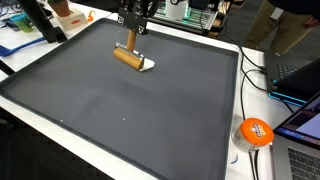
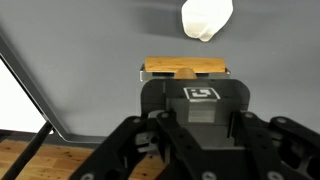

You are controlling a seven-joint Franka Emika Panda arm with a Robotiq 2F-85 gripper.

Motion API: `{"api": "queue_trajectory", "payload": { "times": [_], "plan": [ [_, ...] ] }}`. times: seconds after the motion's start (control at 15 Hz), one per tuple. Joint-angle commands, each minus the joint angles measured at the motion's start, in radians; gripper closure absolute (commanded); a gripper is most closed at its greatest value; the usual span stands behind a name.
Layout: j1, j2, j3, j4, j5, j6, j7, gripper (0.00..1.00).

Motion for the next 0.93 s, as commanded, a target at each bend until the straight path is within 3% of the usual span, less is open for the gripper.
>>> {"api": "queue_trajectory", "payload": {
  "times": [0.0, 0.07, 0.33, 0.53, 0.73, 0.8, 0.87],
  "plan": [
    [0.0, -0.018, 0.016, -0.013, -0.012, 0.029, 0.029, 0.78],
    [0.0, -0.004, 0.021, -0.01, 0.006, 0.029, 0.031, 0.78],
    [-0.001, 0.052, 0.05, -0.01, -0.015, 0.025, 0.302, 0.78],
    [0.0, 0.145, 0.05, -0.045, 0.032, 0.018, 0.477, 0.78],
    [0.001, 0.213, 0.063, -0.054, 0.115, 0.016, 0.555, 0.78],
    [0.002, 0.148, 0.061, -0.031, 0.069, 0.001, 0.496, 0.53],
    [0.002, 0.17, 0.064, -0.036, 0.089, 0.001, 0.514, 0.53]
  ]
}}
